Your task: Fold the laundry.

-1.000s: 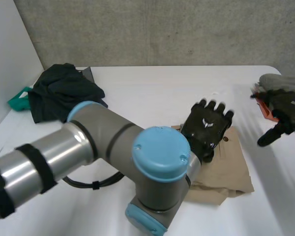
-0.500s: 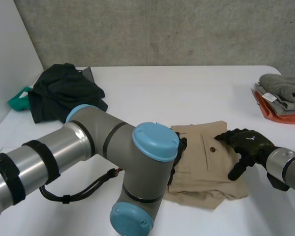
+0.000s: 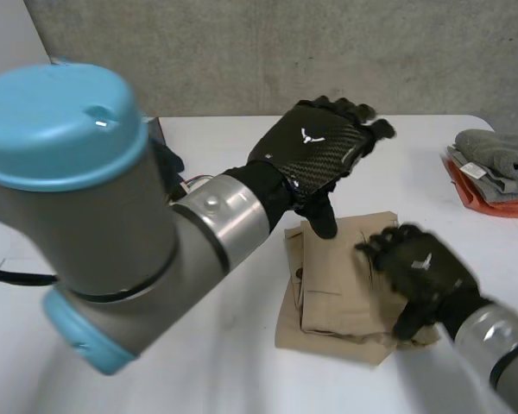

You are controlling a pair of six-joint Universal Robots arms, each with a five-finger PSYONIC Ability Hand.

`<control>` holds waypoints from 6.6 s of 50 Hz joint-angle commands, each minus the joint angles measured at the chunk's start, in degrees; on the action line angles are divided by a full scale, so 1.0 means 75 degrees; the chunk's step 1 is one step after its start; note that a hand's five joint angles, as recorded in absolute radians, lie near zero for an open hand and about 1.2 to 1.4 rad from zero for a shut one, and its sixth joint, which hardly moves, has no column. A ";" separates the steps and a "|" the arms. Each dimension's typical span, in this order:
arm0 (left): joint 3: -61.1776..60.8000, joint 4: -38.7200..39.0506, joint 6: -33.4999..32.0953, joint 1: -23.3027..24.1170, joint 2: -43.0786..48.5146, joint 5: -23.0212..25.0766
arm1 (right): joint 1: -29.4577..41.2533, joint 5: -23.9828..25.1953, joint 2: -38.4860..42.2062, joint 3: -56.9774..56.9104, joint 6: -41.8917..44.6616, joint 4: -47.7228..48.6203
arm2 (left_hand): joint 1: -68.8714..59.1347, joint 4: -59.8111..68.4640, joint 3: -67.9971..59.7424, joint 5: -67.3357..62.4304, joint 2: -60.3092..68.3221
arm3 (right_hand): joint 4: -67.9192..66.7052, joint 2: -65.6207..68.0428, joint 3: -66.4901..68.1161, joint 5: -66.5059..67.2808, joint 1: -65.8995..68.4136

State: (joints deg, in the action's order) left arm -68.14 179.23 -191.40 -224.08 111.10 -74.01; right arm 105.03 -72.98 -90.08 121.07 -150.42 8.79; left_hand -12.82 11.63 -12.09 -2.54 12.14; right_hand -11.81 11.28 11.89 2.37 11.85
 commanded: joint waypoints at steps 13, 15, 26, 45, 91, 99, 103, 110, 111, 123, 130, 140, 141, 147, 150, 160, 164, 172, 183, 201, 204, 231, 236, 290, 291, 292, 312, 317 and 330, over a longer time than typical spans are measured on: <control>-0.0898 0.0056 0.0571 -0.0275 -0.0681 0.1348 | 0.0973 -0.1730 0.2002 0.1085 -0.0170 0.4418 | -0.0034 0.0192 -0.0132 -0.0071 0.0125 | 0.0241 -0.0170 -0.0252 -0.0316 -0.0247; -0.0934 0.0068 0.0571 -0.0275 -0.0681 0.1348 | 0.0973 -0.1753 0.2213 0.0956 -0.0170 0.4476 | -0.0034 0.0192 -0.0132 -0.0071 0.0125 | 0.0241 -0.0170 -0.0252 -0.0316 -0.0247; -0.1063 0.0267 0.0583 -0.0310 -0.0739 0.1325 | 0.0902 -0.1671 0.2542 0.0370 -0.0252 0.5425 | -0.0079 0.0237 -0.0176 -0.0116 0.0170 | -0.9092 0.9163 0.9081 0.9018 0.9086; -0.0852 0.0888 0.1309 -0.0580 -0.1583 0.1313 | -0.0584 -0.0958 0.2273 -0.4092 -0.0684 0.3856 | -0.0057 0.0215 -0.0154 -0.0094 0.0148 | -0.9092 0.9163 0.9081 0.9018 0.9086; -0.0793 0.1076 0.1755 -0.0779 -0.0986 0.1255 | -0.4945 0.3110 0.7452 -1.0774 -0.1586 0.1581 | -0.0191 0.0349 -0.0289 -0.0228 0.0282 | -0.9092 0.9163 0.9081 0.9018 0.9086; -0.0875 0.1076 0.1790 -0.0779 -0.0986 0.1255 | -0.4910 0.3204 0.8471 -1.0998 -0.1905 0.1840 | -0.0191 0.0349 -0.0289 -0.0228 0.0282 | -0.9092 0.9163 0.9081 0.9018 0.9086; -0.0922 0.1076 0.1778 -0.0756 -0.0974 0.1196 | -0.4898 0.3133 0.8671 -1.0928 -0.1437 0.1711 | -0.0191 0.0349 -0.0289 -0.0228 0.0282 | -0.9092 0.9163 0.9081 0.9018 0.9086; -0.0875 0.1076 0.1755 -0.0744 -0.0962 0.1161 | -0.4980 0.2900 0.7668 -0.9993 -0.0651 0.1173 | -0.0191 0.0349 -0.0289 -0.0228 0.0282 | 0.0241 -0.0170 -0.0252 -0.0316 -0.0247; -0.0864 0.1076 0.1766 -0.0744 -0.0974 0.1161 | -0.4992 0.2853 0.7408 -0.9827 -0.0662 0.1090 | -0.0191 0.0349 -0.0289 -0.0228 0.0282 | 0.0241 -0.0170 -0.0252 -0.0316 -0.0247; -0.0887 0.1052 0.1778 -0.0709 -0.1068 0.1161 | -0.6081 0.1659 0.4441 -0.8618 -0.0721 -0.1440 | -0.0147 0.0305 -0.0244 -0.0183 0.0237 | 0.0241 -0.0170 -0.0252 -0.0316 -0.0247; -0.0642 0.1087 0.1801 -0.0697 -0.1103 0.1138 | -0.6422 -0.0779 0.4359 -1.0421 0.0496 -0.2122 | -0.0191 0.0349 -0.0289 -0.0228 0.0282 | 0.0241 -0.0170 -0.0252 -0.0316 -0.0247; 0.1232 0.1111 0.1919 -0.1036 -0.1220 -0.0958 | -0.3566 -0.0759 0.3355 -1.0158 -0.0133 -0.0062 | -0.0483 0.0641 -0.0581 -0.0520 0.0574 | 0.0241 -0.0170 -0.0252 -0.0316 -0.0247; 0.1582 0.0983 0.1895 -0.1466 -0.1209 -0.1482 | -0.3353 -0.0653 0.3130 -0.9841 -0.0204 0.0115 | -0.0505 0.0663 -0.0603 -0.0542 0.0596 | 0.0241 -0.0170 -0.0252 -0.0316 -0.0247; 0.1715 0.0268 0.0995 -0.3273 -0.1162 -0.1898 | -0.1715 0.0692 0.1993 -0.7114 -0.0393 0.1287 | -0.0505 0.0663 -0.0603 -0.0542 0.0596 | 0.0241 -0.0170 -0.0252 -0.0316 -0.0247; 0.1446 0.0091 0.0023 -0.3930 -0.0858 -0.1874 | -0.0813 0.1070 0.1875 -0.5882 -0.0276 0.1546 | -0.0393 0.0551 -0.0491 -0.0430 0.0484 | 0.0241 -0.0170 -0.0252 -0.0316 -0.0247; 0.0812 0.0991 -0.3166 -0.4868 0.2152 -0.1851 | 0.0234 0.1118 0.2050 -0.3558 0.0122 0.1570 | -0.0012 0.0170 -0.0110 -0.0049 0.0103 | 0.0241 -0.0170 -0.0252 -0.0316 -0.0247; 0.1175 0.2175 -0.3179 -0.5068 0.3278 -0.1407 | 0.0235 0.1094 0.2307 -0.3077 0.0509 0.1535 | 0.0213 -0.0054 0.0115 0.0176 -0.0122 | 0.0241 -0.0170 -0.0252 -0.0316 -0.0247; 0.2194 0.3091 -0.3004 -0.5455 0.4849 0.0118 | 0.0129 0.0954 0.2495 -0.2397 0.1049 0.1535 | 0.0056 0.0102 -0.0042 0.0019 0.0035 | 0.0241 -0.0170 -0.0252 -0.0316 -0.0247; 0.3636 0.3091 -0.2863 -0.5490 0.6256 0.0224 | -0.0035 0.0954 0.2495 -0.2173 0.1060 0.1558 | -0.4373 0.4532 -0.4471 -0.4410 0.4464 | 0.0241 -0.0170 -0.0252 -0.0316 -0.0247; 0.0406 0.4521 -0.0640 -0.3443 0.1177 -0.0960 | -0.0164 0.0837 0.2297 -0.2291 0.1025 0.1547 | -0.8958 0.9116 -0.9055 -0.8995 0.9049 | 0.0241 -0.0170 -0.0252 -0.0316 -0.0247; -0.0252 0.4451 -0.0157 -0.2960 0.0353 -0.0948 | -0.0257 0.0650 0.2028 -0.2302 0.1002 0.1535 | -0.8958 0.9116 -0.9055 -0.8995 0.9049 | 0.0241 -0.0170 -0.0252 -0.0316 -0.0247; -0.3816 0.2681 -0.1094 -0.0427 -0.1756 -0.2012 | -0.0598 -0.0441 0.1406 -0.3005 0.0850 -0.0116 | 0.0145 0.0013 0.0048 0.0108 -0.0054 | 0.0241 -0.0170 -0.0252 -0.0316 -0.0247; -0.4155 0.2587 -0.0883 -0.0778 -0.2543 -0.2904 | -0.0364 -0.0406 0.1417 -0.3590 0.0335 -0.1357 | 0.0101 0.0057 0.0003 0.0064 -0.0010 | 0.0241 -0.0170 -0.0252 -0.0316 -0.0247; -0.2471 0.1826 -0.0695 -0.3228 0.0958 -0.1933 | -0.0223 0.0684 -0.0647 -0.3320 0.3078 -0.4818 | -0.0415 0.0573 -0.0512 -0.0452 0.0506 | 0.0241 -0.0170 -0.0252 -0.0316 -0.0247; -0.2365 0.1779 -0.0706 -0.3217 0.1041 -0.1886 | -0.0199 0.0684 -0.0471 -0.3473 0.2925 -0.4689 | -0.0415 0.0574 -0.0513 -0.0452 0.0506 | 0.0241 -0.0170 -0.0252 -0.0316 -0.0247; -0.2224 0.1732 -0.0706 -0.3205 0.1146 -0.1805 | -0.0176 0.0673 -0.0249 -0.3648 0.2773 -0.4560 | -0.0438 0.0596 -0.0535 -0.0475 0.0529 | 0.0241 -0.0170 -0.0252 -0.0316 -0.0247; 0.0941 -0.0260 -0.0776 -0.2935 0.3608 -0.1265 | 0.0902 -0.1167 0.6113 -0.9084 0.0347 -0.3810 | -0.3149 0.3308 -0.3247 -0.3186 0.3240 | 0.0241 -0.0170 -0.0252 -0.0316 -0.0247; 0.1070 -0.0260 -0.1057 -0.2830 0.3818 -0.1253 | 0.0903 -0.1366 0.7006 -0.9907 0.0146 -0.3657 | -0.5454 0.5612 -0.5552 -0.5491 0.5545 | -0.0687 0.0758 0.0676 0.0612 0.0681; 0.1561 0.0336 -0.1726 -0.2584 0.3761 -0.1779 | 0.0891 -0.1437 0.7992 -1.1793 0.0135 -0.3411 | -0.8958 0.9116 -0.9055 -0.8995 0.9049 | -0.9092 0.9163 0.9081 0.9018 0.9086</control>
State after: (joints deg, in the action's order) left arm -59.38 177.92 -202.15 -244.34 140.28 -84.61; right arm 111.76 -84.11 -30.79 38.54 -149.51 -18.19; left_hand -65.39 68.49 -15.99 -57.05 68.11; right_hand -65.86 66.09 65.69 54.25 62.86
